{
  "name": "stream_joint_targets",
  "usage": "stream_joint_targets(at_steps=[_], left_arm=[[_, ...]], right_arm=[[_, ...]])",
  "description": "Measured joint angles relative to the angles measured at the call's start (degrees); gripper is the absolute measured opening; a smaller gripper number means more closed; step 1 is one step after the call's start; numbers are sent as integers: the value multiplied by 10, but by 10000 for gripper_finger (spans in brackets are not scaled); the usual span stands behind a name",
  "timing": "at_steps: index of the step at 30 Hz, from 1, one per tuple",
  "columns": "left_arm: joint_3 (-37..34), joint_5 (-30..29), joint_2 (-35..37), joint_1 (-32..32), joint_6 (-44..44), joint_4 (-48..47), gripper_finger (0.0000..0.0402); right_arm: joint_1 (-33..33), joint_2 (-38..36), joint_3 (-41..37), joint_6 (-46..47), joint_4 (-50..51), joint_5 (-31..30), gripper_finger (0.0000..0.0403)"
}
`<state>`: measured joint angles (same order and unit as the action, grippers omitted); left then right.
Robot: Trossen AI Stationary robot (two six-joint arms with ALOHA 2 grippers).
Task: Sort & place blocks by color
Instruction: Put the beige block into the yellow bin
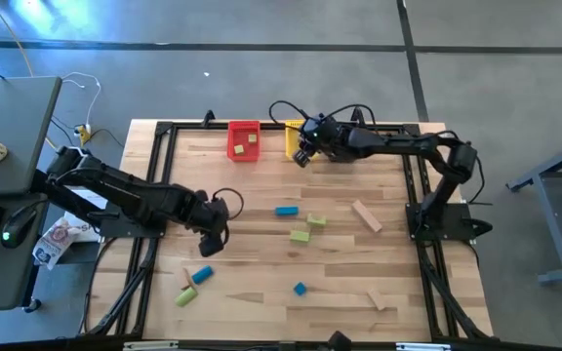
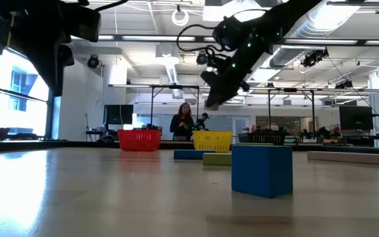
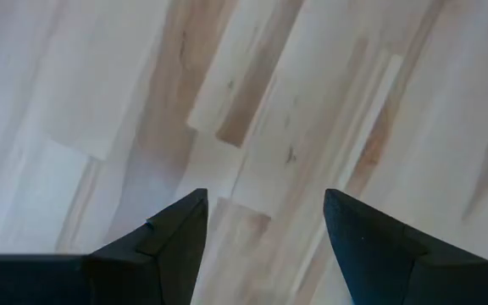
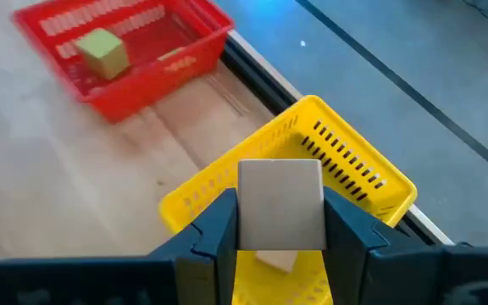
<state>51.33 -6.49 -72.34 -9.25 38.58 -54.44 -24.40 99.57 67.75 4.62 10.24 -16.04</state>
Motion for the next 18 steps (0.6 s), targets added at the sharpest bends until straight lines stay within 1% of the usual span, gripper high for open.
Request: stream_joint_targets(at_steps=[3, 7, 12, 14, 18], left_arm=[[0, 1, 0, -19, 27, 1, 220], [0, 13, 0, -47, 60, 2, 220], [0, 14, 0, -83, 105, 2, 220], [0, 14, 0, -96, 119, 2, 220], [0, 13, 0, -118, 142, 3, 220]], right_arm=[[-14, 21, 0, 4, -12, 10, 105], [-32, 47, 0, 21, -25, 43, 105], [-42, 63, 0, 31, -24, 55, 106], [-42, 63, 0, 34, -23, 56, 118], [-41, 63, 0, 34, -24, 56, 163]])
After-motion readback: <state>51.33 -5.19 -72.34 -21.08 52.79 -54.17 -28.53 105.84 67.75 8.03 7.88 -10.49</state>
